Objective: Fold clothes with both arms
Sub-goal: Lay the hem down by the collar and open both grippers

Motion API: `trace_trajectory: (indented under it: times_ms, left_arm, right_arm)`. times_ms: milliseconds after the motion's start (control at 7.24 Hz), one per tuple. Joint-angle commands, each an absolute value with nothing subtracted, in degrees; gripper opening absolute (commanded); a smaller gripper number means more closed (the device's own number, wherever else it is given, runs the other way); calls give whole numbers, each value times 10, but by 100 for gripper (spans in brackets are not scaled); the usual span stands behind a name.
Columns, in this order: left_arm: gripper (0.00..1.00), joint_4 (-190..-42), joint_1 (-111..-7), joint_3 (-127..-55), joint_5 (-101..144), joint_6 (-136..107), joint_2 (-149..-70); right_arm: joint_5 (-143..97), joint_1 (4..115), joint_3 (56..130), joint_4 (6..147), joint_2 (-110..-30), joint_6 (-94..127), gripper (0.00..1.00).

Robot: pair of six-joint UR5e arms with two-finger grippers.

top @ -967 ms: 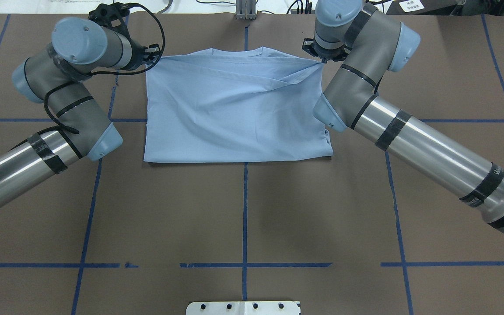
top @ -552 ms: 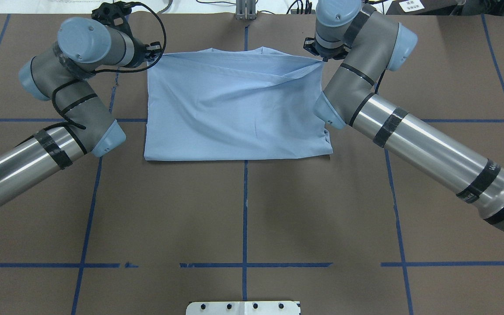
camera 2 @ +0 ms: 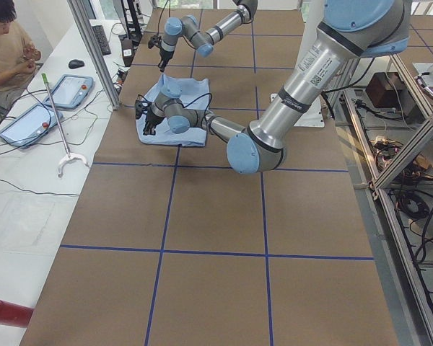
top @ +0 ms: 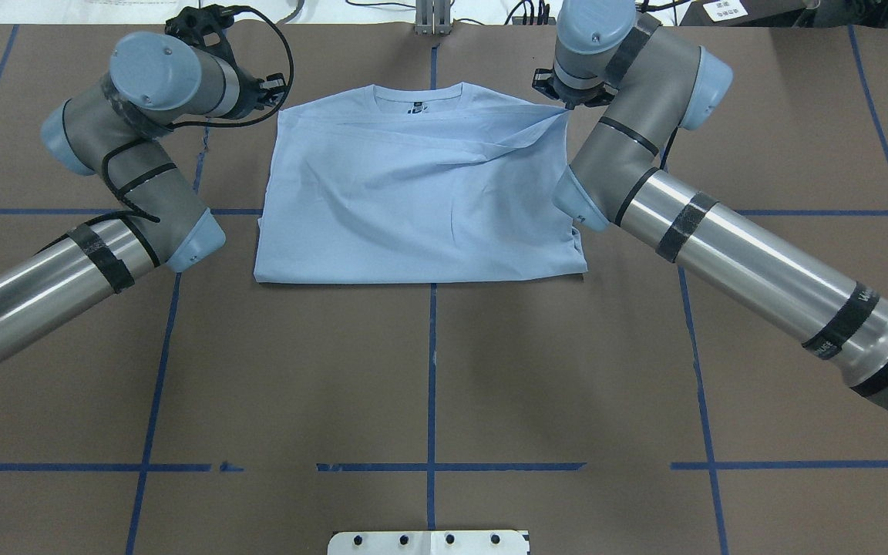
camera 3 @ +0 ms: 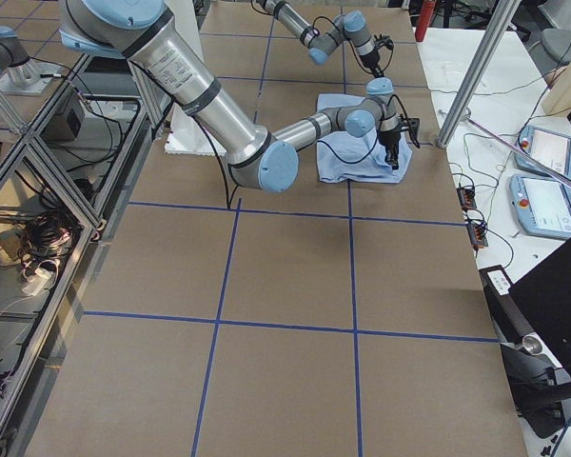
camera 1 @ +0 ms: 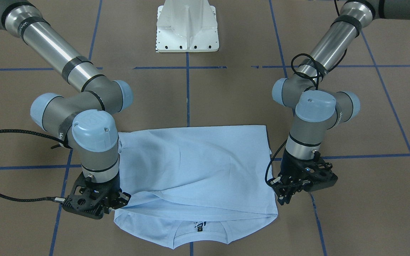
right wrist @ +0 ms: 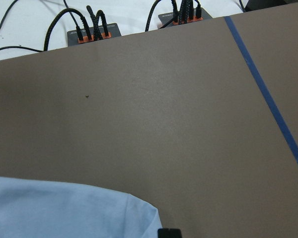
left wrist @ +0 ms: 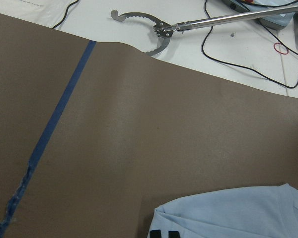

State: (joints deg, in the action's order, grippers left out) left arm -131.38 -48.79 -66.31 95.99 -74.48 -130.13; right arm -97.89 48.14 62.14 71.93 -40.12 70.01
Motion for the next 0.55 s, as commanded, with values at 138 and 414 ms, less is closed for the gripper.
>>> trace_trajectory:
  times_ms: [138,414]
  left_arm:
    - [53,-1317,-518,-664,968,-743,-1302]
    - [53,-1315,-523,-664,990,-744,-1300]
  right_arm:
    - [-987,481,723,708,-461,710,47]
    - [-987,430,831,708,-540,722,70]
